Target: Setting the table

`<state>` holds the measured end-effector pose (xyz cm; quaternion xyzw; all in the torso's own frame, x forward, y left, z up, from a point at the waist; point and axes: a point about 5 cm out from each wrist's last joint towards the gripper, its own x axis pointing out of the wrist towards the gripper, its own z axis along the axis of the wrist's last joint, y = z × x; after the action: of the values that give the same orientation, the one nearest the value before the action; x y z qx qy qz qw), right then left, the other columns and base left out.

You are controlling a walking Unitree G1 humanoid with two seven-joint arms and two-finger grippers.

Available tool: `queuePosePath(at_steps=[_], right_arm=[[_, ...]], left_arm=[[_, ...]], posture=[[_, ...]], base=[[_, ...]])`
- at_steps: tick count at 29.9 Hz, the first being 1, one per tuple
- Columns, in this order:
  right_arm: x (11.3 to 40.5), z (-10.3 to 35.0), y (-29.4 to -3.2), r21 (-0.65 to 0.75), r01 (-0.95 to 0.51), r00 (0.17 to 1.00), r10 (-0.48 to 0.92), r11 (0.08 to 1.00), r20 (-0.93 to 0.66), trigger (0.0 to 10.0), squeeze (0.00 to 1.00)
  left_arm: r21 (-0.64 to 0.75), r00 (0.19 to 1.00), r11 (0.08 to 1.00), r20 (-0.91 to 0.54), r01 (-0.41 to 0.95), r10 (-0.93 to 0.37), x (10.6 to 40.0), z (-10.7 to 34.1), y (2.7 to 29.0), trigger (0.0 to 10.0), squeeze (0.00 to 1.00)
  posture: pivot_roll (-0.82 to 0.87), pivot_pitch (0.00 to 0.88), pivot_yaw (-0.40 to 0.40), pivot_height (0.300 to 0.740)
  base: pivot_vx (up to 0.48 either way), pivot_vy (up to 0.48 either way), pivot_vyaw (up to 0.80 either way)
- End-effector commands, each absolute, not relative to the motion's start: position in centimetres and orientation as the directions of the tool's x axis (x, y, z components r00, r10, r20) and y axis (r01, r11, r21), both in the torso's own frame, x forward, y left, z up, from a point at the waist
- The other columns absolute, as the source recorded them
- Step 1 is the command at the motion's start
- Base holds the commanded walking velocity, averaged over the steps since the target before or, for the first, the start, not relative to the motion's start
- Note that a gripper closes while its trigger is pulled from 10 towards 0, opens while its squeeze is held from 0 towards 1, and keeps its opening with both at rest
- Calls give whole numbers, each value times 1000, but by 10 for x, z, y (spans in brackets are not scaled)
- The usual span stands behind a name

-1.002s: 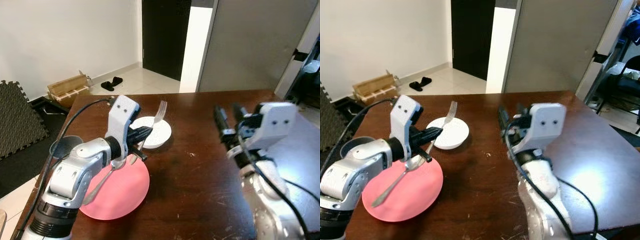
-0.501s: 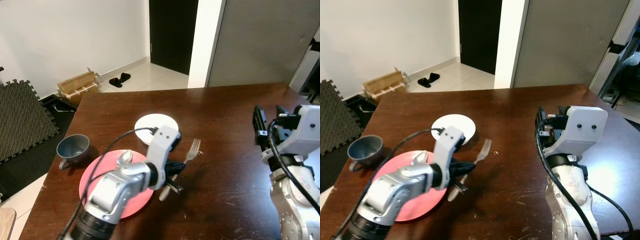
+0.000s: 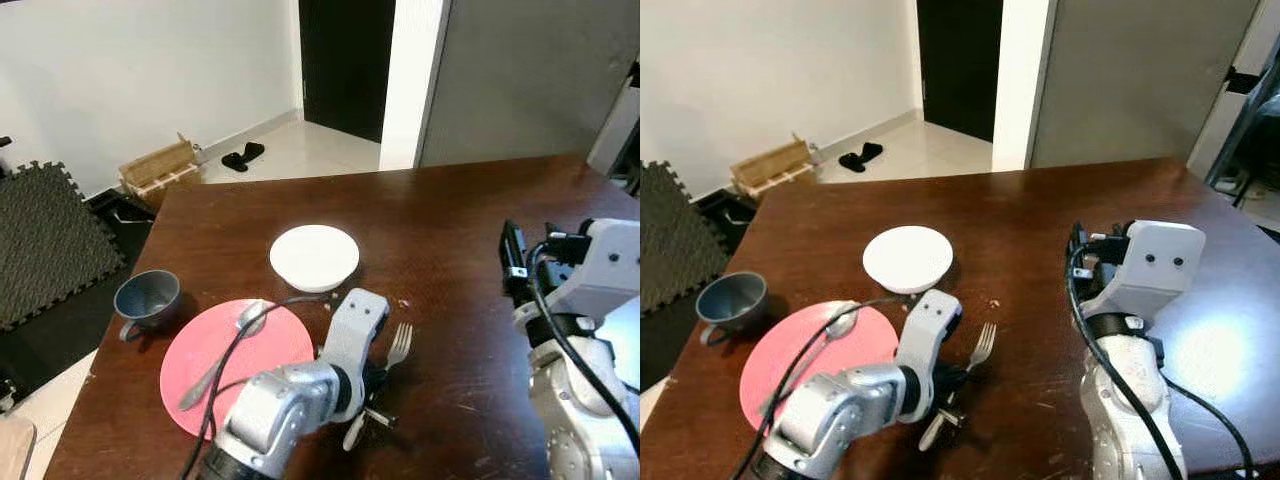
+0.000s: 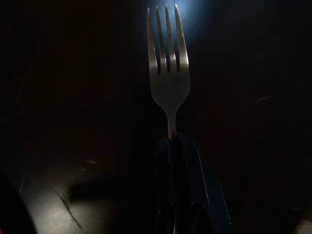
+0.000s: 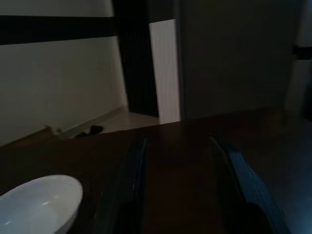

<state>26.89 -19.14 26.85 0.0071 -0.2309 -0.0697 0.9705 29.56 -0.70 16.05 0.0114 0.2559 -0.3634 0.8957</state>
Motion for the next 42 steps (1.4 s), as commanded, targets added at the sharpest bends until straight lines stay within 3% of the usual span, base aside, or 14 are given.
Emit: queuePosePath(at_steps=[1, 2, 3, 4, 12, 13, 15, 16, 32, 34, 36, 38, 39, 42], right_arm=[[271, 266, -186, 49, 115, 890, -125, 992, 437, 10000, 0], [271, 266, -185, 50, 110, 891, -121, 993, 437, 10000, 0], [272, 266, -185, 51, 108, 892, -120, 993, 437, 10000, 0], [272, 266, -184, 50, 108, 892, -119, 993, 436, 10000, 0], [271, 266, -184, 51, 105, 892, -117, 993, 437, 10000, 0], [271, 266, -184, 51, 105, 892, -117, 993, 437, 10000, 0], [271, 266, -184, 51, 106, 892, -117, 993, 437, 10000, 0], [270, 266, -185, 52, 106, 892, -118, 993, 437, 10000, 0], [277, 196, -142, 357, 81, 995, -95, 931, 23, 10000, 0], [277, 195, -128, 401, 30, 999, -32, 916, -2, 10000, 165], [264, 187, -124, 375, 5, 998, 21, 927, -65, 10000, 651], [256, 183, -127, 355, 14, 995, 21, 935, -96, 10000, 651], [249, 177, -130, 363, 27, 991, 24, 931, -134, 10000, 1000], [245, 163, -132, 376, 84, 971, 9, 923, -237, 10000, 1000]], left_arm=[[-127, 633, 754, -464, 645, -619, 300, 157, -11, 10000, 0], [-133, 639, 749, -440, 649, -631, 302, 157, -14, 10000, 298], [-140, 641, 745, -423, 652, -641, 302, 158, -16, 10000, 298], [-158, 644, 728, -369, 667, -670, 303, 162, -20, 10000, 1000], [-190, 664, 704, -236, 684, -709, 304, 185, -19, 10000, 1000], [-193, 657, 691, -215, 697, -723, 303, 191, -15, 10000, 196], [-192, 653, 683, -200, 705, -730, 303, 194, -13, 10000, 196], [-181, 662, 688, -188, 703, -726, 304, 199, -5, 10000, 0], [181, 972, 964, 99, 193, -213, 368, 287, 180, 10000, 0], [207, 978, 964, 92, 165, -187, 368, 286, 189, 10000, 0], [250, 985, 960, 84, 128, -153, 366, 283, 201, 10000, 0], [260, 986, 958, 81, 120, -145, 365, 281, 204, 10000, 0], [256, 987, 960, 80, 114, -139, 365, 279, 206, 10000, 0], [247, 988, 963, 80, 111, -134, 367, 275, 207, 10000, 0]], posture=[[-18, 111, 103, 740], [-21, 112, 99, 740], [-21, 112, 99, 740], [-31, 111, 96, 740], [-37, 107, 92, 740], [-38, 105, 92, 740], [-36, 106, 91, 740], [-26, 105, 92, 740], [5, 99, 59, 740], [8, 96, 54, 740], [10, 93, 31, 740], [10, 93, 31, 740], [0, 91, 24, 740], [-13, 87, 21, 740]], base=[[0, 0, 0], [0, 0, 0], [0, 0, 0], [0, 0, 0], [0, 0, 0], [0, 0, 0], [0, 0, 0], [0, 0, 0], [0, 0, 0], [0, 0, 0], [0, 0, 0], [0, 0, 0], [0, 0, 0], [0, 0, 0]])
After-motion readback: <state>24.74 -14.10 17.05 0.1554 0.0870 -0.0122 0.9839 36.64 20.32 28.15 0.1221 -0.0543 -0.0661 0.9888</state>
